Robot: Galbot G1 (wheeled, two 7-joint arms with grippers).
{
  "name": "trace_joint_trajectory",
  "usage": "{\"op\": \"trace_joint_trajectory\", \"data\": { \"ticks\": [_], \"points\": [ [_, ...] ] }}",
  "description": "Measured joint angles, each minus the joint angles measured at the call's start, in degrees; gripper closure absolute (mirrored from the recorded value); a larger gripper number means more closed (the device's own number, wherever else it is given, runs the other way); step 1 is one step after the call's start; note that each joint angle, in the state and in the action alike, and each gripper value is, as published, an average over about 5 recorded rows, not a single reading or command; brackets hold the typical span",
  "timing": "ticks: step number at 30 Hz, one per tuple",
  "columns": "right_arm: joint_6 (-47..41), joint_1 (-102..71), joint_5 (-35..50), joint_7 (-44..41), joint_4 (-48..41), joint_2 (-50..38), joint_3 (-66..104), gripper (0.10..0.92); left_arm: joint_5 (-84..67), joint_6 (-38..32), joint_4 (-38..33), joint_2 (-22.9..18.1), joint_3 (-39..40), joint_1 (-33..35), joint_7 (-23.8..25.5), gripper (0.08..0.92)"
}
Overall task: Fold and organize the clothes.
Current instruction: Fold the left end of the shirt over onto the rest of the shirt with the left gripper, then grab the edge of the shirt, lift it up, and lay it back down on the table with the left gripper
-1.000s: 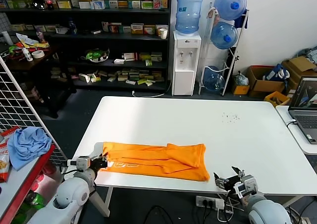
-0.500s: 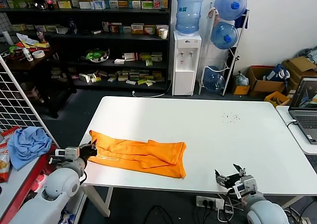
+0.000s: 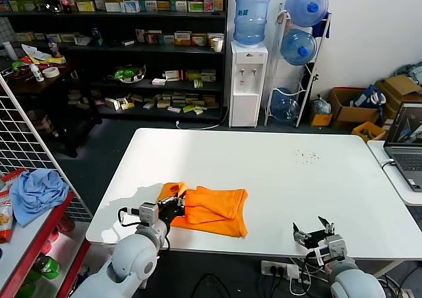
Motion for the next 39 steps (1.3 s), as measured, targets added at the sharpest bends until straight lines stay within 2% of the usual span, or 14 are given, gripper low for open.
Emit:
{"op": "trace_joint_trajectory", "data": {
  "ticks": [12,19,25,34,39],
  "points": [
    [0.4,0.1,-0.7,-0.1,-0.7,0.9,0.2,0.203,3.1,-1.1,4.1,-8.5,8.2,-2.8,1.2,0.844],
    [0.3,1.1,-0.6,-0.2,-1.4,0.8,-0.5,0.203,3.6,-2.7,5.8,-9.9,10.6,-2.7,3.9,0.654],
    [0.3,1.8,-0.5,-0.4,-1.7,0.7,-1.0,0.203,3.3,-7.1,5.9,-10.3,11.5,-2.3,7.7,0.481],
    [0.2,2.4,-0.3,-0.7,-1.9,0.2,-1.6,0.203,3.4,-12.7,3.9,-8.2,9.5,-0.9,10.2,0.229],
    [0.3,2.4,-0.2,-1.0,-2.0,0.0,-1.9,0.203,3.6,-13.5,3.4,-5.3,7.1,0.5,10.2,0.18]
  ]
}}
